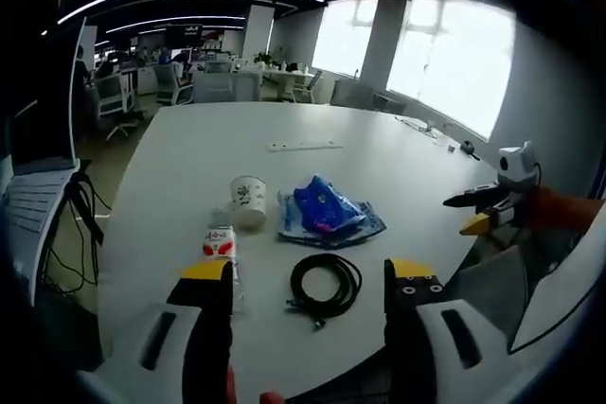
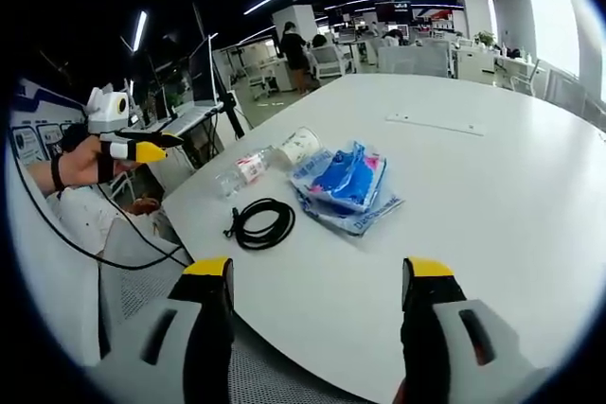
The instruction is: Arrange the tabletop items into an orderly group along one side of the table until the central work area is clear of visible clutter.
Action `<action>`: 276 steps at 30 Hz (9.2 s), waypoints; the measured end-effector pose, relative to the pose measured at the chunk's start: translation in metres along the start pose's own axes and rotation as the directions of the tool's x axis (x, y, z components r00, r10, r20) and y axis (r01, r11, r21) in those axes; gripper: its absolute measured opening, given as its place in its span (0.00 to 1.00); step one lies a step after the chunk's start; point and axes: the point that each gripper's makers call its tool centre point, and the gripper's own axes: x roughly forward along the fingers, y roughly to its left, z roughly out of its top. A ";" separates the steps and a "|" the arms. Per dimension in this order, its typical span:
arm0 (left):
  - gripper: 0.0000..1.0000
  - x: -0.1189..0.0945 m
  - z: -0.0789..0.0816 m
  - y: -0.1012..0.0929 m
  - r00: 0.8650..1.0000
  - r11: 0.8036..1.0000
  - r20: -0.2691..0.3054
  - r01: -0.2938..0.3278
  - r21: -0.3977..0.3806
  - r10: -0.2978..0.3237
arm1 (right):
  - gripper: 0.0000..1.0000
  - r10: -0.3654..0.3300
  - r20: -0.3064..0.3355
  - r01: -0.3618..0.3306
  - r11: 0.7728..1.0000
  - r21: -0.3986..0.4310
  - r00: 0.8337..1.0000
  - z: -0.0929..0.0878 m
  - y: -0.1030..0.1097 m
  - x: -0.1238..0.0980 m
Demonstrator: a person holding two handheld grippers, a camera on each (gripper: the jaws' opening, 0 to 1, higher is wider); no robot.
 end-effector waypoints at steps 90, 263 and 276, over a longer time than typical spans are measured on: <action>0.51 0.144 -0.041 0.115 0.905 0.982 -0.394 -0.185 -0.023 0.162 | 0.71 -0.081 -0.074 0.086 0.994 0.068 0.994 -0.027 -0.005 -0.013; 0.36 0.003 -0.083 0.081 0.956 0.955 -0.027 -0.290 0.055 0.292 | 0.70 0.014 -0.087 -0.021 0.997 -0.074 0.996 -0.011 0.046 0.034; 0.38 0.004 -0.081 0.078 0.958 0.960 -0.054 -0.279 0.031 0.280 | 0.70 0.016 -0.086 -0.022 0.998 -0.066 0.996 -0.007 0.042 0.032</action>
